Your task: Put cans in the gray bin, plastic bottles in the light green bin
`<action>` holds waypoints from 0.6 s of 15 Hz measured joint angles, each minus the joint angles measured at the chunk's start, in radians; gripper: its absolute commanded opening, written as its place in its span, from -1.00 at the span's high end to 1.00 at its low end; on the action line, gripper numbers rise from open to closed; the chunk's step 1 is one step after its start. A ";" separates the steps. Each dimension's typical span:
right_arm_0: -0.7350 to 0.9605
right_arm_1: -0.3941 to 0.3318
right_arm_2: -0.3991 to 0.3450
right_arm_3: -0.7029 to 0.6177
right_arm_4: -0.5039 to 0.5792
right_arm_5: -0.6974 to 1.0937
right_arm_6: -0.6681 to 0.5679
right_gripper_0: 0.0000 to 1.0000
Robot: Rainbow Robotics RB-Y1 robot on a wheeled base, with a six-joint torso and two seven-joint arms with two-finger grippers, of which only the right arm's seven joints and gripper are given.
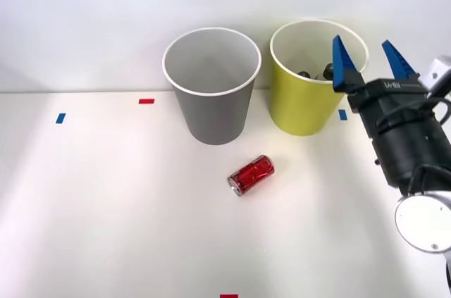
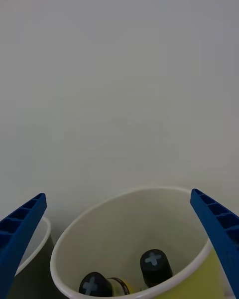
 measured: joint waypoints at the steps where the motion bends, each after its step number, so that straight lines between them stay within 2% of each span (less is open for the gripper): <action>1: 0.045 -0.004 0.007 -0.012 0.003 -0.016 0.004 -1.00; 9: 0.272 -0.028 0.028 -0.037 0.077 -0.037 0.075 -1.00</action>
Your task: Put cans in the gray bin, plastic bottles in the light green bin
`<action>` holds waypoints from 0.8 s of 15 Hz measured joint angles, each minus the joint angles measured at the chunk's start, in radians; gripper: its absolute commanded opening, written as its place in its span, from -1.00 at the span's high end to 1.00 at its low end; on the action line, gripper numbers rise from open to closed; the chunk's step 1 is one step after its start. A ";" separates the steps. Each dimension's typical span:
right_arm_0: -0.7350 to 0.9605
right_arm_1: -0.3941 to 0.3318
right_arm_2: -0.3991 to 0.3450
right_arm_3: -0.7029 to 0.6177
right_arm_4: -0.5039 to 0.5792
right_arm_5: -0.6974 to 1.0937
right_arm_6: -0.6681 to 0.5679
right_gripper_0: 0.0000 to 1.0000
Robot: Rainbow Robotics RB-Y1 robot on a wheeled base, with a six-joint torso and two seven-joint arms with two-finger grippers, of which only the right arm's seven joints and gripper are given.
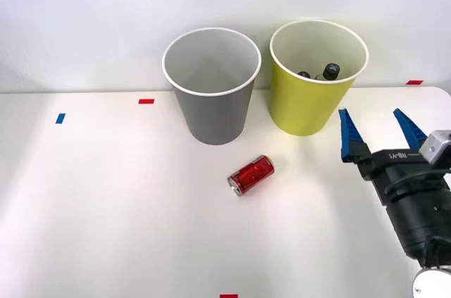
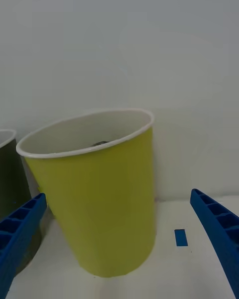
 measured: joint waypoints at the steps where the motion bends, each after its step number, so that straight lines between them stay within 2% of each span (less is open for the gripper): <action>1: 0.012 0.005 0.002 0.000 0.008 0.000 0.008 -1.00; 9: 0.087 0.042 0.004 -0.001 0.089 0.002 0.035 -1.00; 12: 0.130 0.063 -0.002 -0.002 0.188 0.002 0.004 -1.00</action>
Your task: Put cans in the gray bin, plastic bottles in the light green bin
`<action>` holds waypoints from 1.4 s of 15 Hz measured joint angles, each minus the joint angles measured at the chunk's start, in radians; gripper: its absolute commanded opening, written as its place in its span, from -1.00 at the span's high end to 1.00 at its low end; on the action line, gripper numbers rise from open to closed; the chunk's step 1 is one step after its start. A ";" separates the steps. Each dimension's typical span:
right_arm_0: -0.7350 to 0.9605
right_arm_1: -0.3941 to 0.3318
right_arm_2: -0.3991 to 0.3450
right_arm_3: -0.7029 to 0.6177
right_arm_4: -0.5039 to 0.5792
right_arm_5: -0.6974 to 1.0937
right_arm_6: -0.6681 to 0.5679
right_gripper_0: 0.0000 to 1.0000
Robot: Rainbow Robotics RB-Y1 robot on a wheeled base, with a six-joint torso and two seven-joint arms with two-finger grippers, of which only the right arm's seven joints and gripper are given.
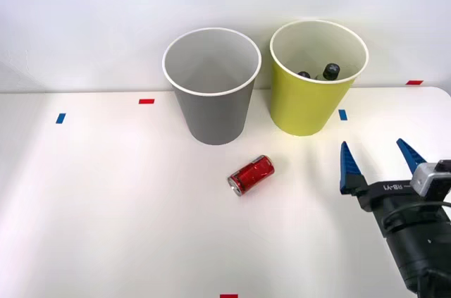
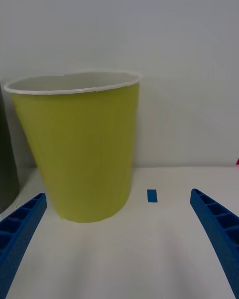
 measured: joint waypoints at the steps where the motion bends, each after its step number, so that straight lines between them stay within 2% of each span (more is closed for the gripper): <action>1: 0.016 0.004 -0.002 0.000 0.038 -0.002 -0.057 -1.00; 5: 0.106 0.023 0.012 0.000 0.297 -0.046 -0.368 -1.00; 8: 0.186 0.092 0.017 0.000 0.560 -0.089 -0.604 -1.00; 11: 0.244 0.144 0.023 0.000 0.741 -0.126 -0.804 -1.00; 14: 0.298 0.111 0.069 0.001 0.805 -0.200 -0.914 -1.00; 17: 0.316 0.041 0.089 0.008 0.823 -0.277 -0.924 -1.00; 21: 0.278 0.050 0.083 0.178 0.846 -0.501 -0.917 -1.00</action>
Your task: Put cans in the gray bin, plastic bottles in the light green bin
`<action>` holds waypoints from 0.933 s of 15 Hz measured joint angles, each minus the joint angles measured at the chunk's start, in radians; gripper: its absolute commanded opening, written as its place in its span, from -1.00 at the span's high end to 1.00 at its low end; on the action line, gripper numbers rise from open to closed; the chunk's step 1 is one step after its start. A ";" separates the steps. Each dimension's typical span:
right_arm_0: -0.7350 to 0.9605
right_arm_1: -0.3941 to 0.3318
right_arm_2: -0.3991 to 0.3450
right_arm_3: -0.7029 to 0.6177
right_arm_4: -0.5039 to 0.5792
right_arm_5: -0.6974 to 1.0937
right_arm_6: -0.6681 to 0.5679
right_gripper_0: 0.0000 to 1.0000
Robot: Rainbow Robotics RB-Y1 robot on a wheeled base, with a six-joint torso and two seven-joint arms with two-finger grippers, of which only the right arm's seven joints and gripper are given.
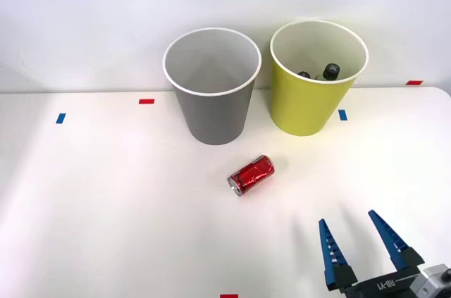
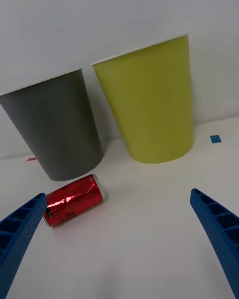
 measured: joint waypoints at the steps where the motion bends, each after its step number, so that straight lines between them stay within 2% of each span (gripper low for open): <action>1: 0.000 0.011 -0.002 0.018 0.035 -0.035 0.004 -1.00; 4: 0.038 0.059 -0.009 0.044 0.104 -0.102 0.029 -1.00; 9: 0.101 0.106 -0.012 0.046 0.063 -0.118 0.212 -1.00; 11: 0.106 0.100 -0.025 0.046 0.052 -0.118 0.242 -1.00; 14: 0.098 0.054 -0.028 0.061 0.020 -0.126 0.245 -1.00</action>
